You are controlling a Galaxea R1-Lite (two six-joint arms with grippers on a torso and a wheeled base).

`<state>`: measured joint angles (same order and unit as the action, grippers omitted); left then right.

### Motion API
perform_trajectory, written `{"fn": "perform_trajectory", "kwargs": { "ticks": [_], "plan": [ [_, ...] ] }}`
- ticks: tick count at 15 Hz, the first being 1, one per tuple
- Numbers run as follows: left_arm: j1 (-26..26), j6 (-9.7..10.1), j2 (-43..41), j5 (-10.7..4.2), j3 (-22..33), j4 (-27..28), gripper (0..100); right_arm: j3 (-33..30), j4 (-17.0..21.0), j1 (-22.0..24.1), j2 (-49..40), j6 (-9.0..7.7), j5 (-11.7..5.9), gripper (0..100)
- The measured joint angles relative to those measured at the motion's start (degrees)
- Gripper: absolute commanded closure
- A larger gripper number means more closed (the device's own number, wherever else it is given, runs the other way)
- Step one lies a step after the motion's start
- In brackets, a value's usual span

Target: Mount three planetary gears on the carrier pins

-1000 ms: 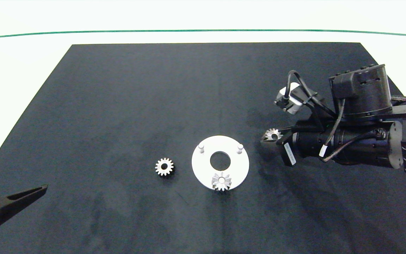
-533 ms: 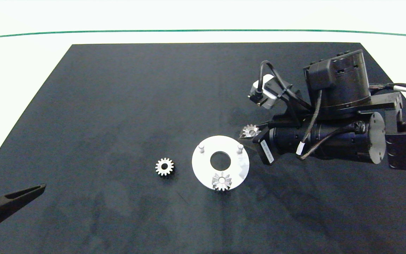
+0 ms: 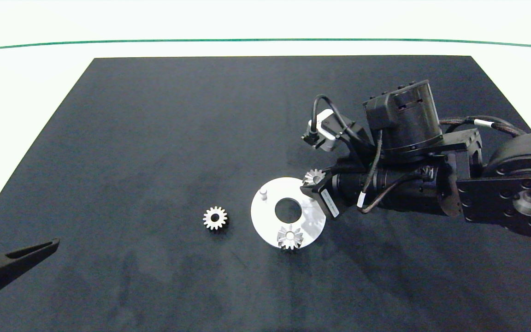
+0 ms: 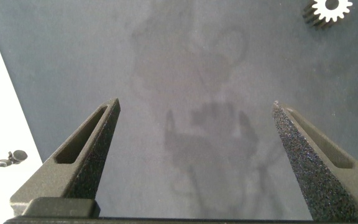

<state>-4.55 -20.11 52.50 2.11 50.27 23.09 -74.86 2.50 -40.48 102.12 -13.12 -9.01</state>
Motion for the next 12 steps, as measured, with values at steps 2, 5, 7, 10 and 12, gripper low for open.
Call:
{"fn": "perform_trajectory", "kwargs": {
  "ticks": [2, 5, 7, 10, 12],
  "plan": [
    [0.0, 0.0, 0.02, 0.0, 0.0, 0.02, 0, 0.0, 0.04, 0.0, 0.35, 0.06, 0.0, 99],
    [0.06, 0.02, 0.06, 0.0, 0.0, 0.02, 0, 0.11, 1.08, 0.0, 0.74, 0.2, 0.0, 99],
    [0.06, 0.0, 0.09, 0.0, 0.0, 0.0, 0, 0.11, 1.18, 0.09, 0.85, 0.2, 0.0, 99],
    [0.06, 0.0, 0.11, 0.0, 0.0, 0.0, 0, -0.02, 1.11, 0.28, 1.13, 0.2, 0.0, 99],
    [0.06, 0.0, 0.13, 0.0, 0.0, 0.0, 0, -0.11, 1.08, 0.38, 1.33, 0.2, 0.02, 99]
  ]
}}
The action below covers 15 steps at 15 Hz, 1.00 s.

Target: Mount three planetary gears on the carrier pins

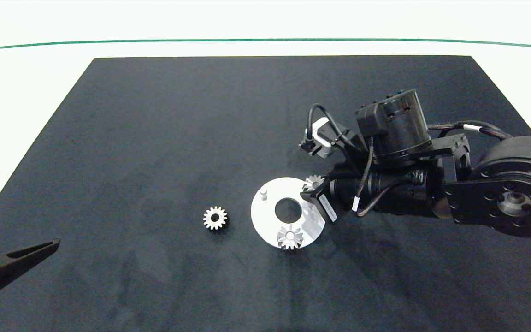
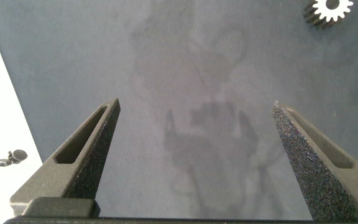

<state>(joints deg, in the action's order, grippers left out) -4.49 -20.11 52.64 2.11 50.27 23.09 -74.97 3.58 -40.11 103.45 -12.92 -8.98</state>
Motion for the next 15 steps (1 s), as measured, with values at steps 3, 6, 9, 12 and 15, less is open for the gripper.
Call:
{"fn": "perform_trajectory", "kwargs": {
  "ticks": [3, 6, 9, 12, 15],
  "plan": [
    [0.0, 0.0, 0.04, -0.02, 0.0, 0.0, 0, -0.02, -0.15, 0.11, 0.4, 0.0, 0.0, 99],
    [0.0, 0.0, 0.06, 0.0, 0.0, -0.02, 0, -0.02, -0.04, 0.15, 0.62, 0.06, -0.02, 99],
    [0.02, 0.0, 0.09, 0.0, 0.0, -0.02, 0, 0.0, 0.16, 0.15, 0.46, 0.06, -0.09, 99],
    [0.02, 0.0, 0.11, 0.0, 0.0, -0.02, 0, 0.0, 1.01, 0.15, 0.2, 0.09, -0.18, 99],
    [0.0, 0.02, 0.11, 0.0, 0.0, 0.0, 0, 0.02, 1.1, 0.15, 0.02, 0.11, -0.18, 99]
  ]
}}
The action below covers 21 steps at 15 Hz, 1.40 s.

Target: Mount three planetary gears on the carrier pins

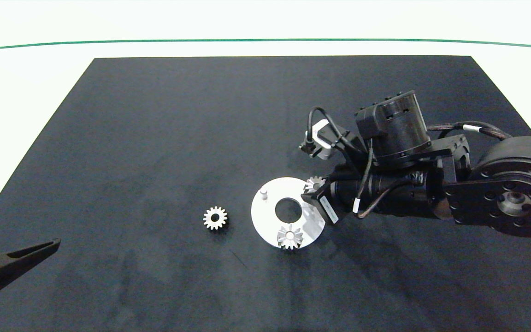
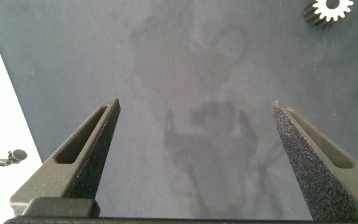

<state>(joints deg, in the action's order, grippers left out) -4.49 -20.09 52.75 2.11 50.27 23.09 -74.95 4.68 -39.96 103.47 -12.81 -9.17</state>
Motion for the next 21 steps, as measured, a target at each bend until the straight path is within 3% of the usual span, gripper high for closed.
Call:
{"fn": "perform_trajectory", "kwargs": {
  "ticks": [13, 14, 21],
  "plan": [
    [0.0, 0.0, 0.13, 0.0, 0.0, 0.0, 0, 0.0, -0.02, 0.91, -0.37, 0.06, 0.0, 99],
    [0.0, 0.0, 0.13, 0.0, 0.0, -0.02, 0, 0.0, -0.13, 0.94, -0.33, 0.09, 0.0, 0],
    [0.0, -0.02, 0.17, 0.0, -0.02, 0.0, 0, -0.11, -0.41, 0.96, -0.02, 0.22, 0.05, 0]
  ]
}}
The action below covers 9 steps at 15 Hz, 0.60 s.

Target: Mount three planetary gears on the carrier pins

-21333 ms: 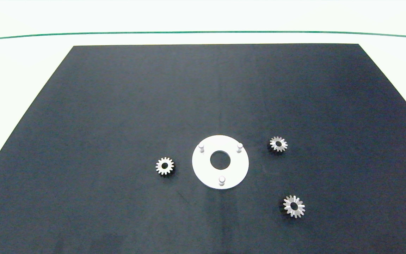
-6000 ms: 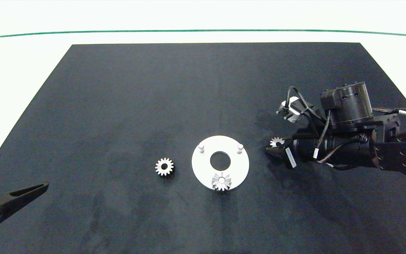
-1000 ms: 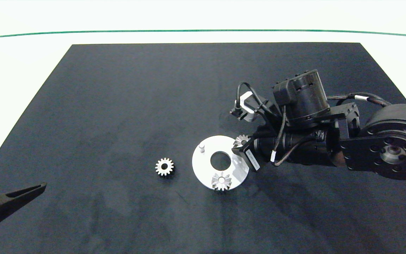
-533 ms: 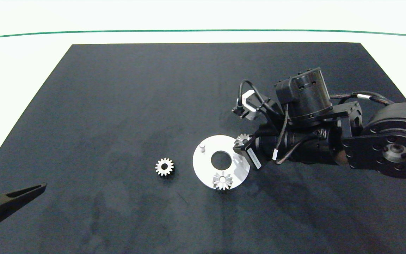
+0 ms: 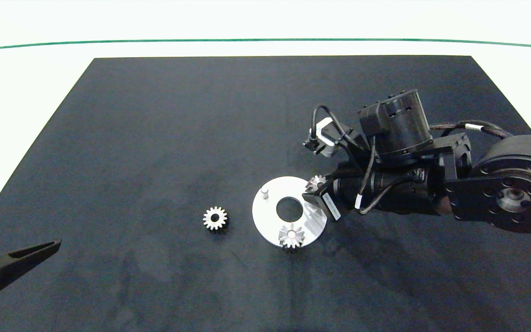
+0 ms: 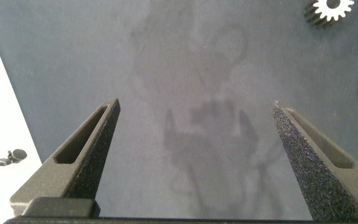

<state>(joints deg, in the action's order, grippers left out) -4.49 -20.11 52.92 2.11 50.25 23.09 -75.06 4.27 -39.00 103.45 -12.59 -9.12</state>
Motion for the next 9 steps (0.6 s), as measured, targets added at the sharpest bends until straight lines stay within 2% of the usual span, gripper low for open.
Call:
{"fn": "perform_trajectory", "kwargs": {
  "ticks": [9],
  "plan": [
    [0.0, 0.02, 0.0, 0.0, 0.0, 0.0, 0, -2.26, 0.69, -0.28, -0.54, 0.11, -0.02, 0]
  ]
}}
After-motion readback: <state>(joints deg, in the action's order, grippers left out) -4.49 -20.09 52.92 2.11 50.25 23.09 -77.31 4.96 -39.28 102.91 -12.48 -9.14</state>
